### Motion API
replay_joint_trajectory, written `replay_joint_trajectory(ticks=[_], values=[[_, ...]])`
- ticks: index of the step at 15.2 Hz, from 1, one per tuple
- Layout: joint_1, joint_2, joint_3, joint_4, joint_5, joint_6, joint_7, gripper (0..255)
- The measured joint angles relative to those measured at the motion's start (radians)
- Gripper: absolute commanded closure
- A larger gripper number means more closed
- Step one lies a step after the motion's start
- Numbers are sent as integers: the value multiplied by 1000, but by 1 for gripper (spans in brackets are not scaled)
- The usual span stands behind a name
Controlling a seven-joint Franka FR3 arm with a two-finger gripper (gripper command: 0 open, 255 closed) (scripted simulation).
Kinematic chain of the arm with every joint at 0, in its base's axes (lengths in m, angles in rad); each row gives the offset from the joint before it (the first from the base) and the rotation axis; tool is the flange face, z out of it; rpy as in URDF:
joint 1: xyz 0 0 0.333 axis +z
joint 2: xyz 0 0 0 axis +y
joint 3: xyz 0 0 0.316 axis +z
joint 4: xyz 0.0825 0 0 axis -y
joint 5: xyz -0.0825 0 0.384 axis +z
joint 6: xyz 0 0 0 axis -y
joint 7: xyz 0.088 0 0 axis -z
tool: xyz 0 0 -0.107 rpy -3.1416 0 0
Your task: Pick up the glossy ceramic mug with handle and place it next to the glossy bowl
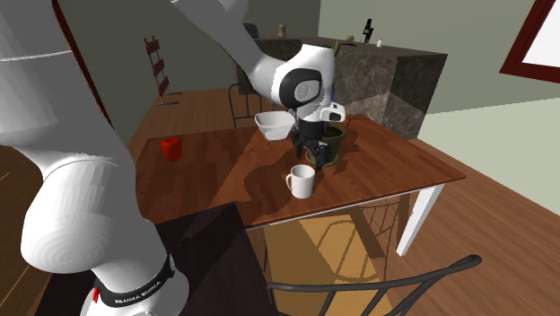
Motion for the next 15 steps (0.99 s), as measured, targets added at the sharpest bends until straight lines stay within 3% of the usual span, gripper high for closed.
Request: replay_joint_trajectory(ticks=[6,15], values=[[21,231,6,103,-51,104,47,0],[37,341,-5,114,-79,200,68,0]])
